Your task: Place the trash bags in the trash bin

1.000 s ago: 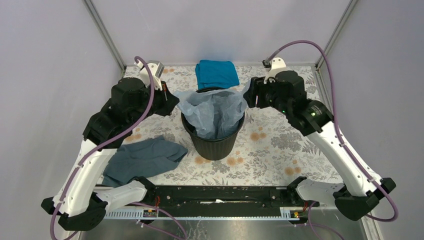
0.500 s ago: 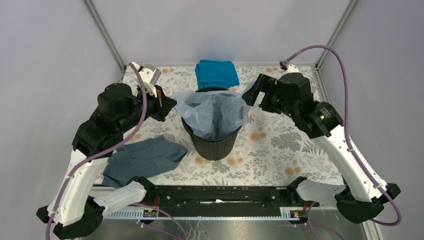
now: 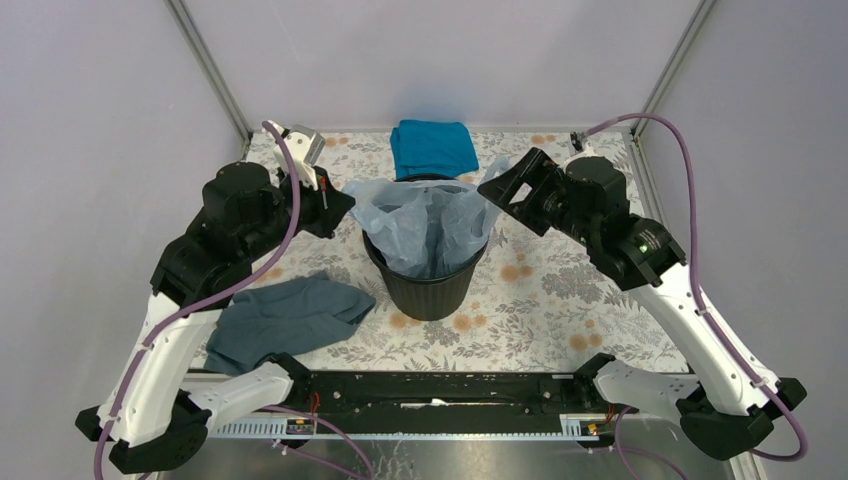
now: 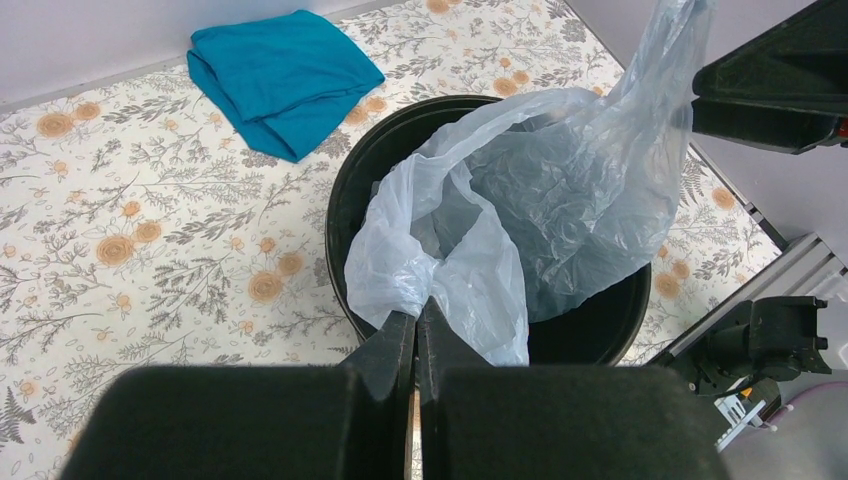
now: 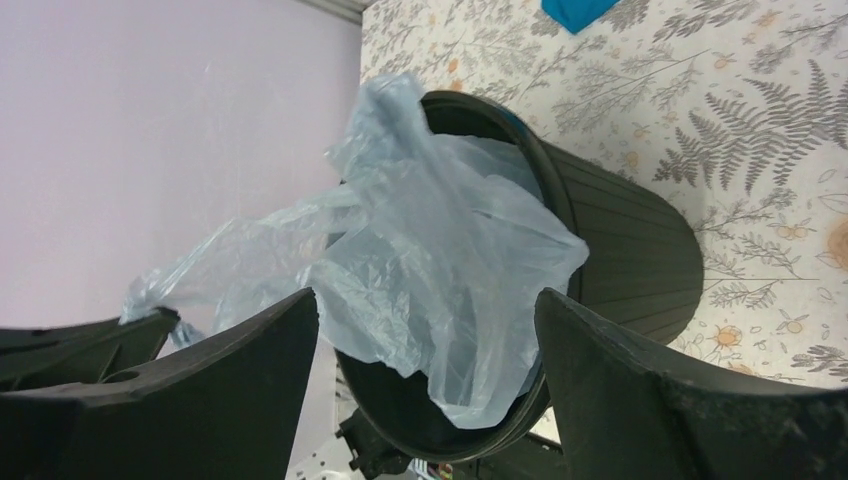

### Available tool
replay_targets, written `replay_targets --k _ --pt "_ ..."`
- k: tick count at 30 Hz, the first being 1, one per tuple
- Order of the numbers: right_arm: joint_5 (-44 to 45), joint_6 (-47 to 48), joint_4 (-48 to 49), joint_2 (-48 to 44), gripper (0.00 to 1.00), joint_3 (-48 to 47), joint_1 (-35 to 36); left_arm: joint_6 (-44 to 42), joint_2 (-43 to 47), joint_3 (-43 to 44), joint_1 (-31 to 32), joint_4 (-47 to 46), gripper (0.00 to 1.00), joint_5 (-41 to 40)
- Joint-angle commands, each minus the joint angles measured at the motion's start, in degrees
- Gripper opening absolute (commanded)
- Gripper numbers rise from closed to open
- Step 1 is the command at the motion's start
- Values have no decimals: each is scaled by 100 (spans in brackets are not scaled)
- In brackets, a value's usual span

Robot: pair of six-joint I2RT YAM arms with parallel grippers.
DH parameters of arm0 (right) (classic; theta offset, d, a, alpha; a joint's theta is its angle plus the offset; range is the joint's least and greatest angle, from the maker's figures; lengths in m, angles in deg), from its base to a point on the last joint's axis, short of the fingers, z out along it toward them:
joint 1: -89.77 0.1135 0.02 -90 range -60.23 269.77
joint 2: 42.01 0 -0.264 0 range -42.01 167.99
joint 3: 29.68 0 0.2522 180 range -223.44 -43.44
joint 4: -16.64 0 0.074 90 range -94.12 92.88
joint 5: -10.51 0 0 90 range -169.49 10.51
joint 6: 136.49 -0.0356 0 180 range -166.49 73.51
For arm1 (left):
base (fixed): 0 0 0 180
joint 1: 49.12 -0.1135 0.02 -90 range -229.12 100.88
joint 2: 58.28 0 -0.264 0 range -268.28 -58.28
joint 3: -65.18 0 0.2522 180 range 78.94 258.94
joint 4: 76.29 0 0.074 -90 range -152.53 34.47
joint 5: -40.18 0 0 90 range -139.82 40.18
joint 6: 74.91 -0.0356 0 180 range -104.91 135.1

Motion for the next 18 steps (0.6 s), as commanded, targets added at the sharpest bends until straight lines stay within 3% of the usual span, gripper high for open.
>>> replay_targets --k 1,11,14,18 --pt "-739 195 475 -61 86 32 40 -6 46 5 -17 -293 0 -121" --pt "-955 504 1052 -16 78 50 544 8 -21 91 -14 -284 0 -98" --pt "-1151 500 1133 127 64 8 570 1 -48 119 -14 -284 0 -94" --pt "-1002 807 1086 138 62 -145 717 2 -42 112 -15 -285 0 -90"
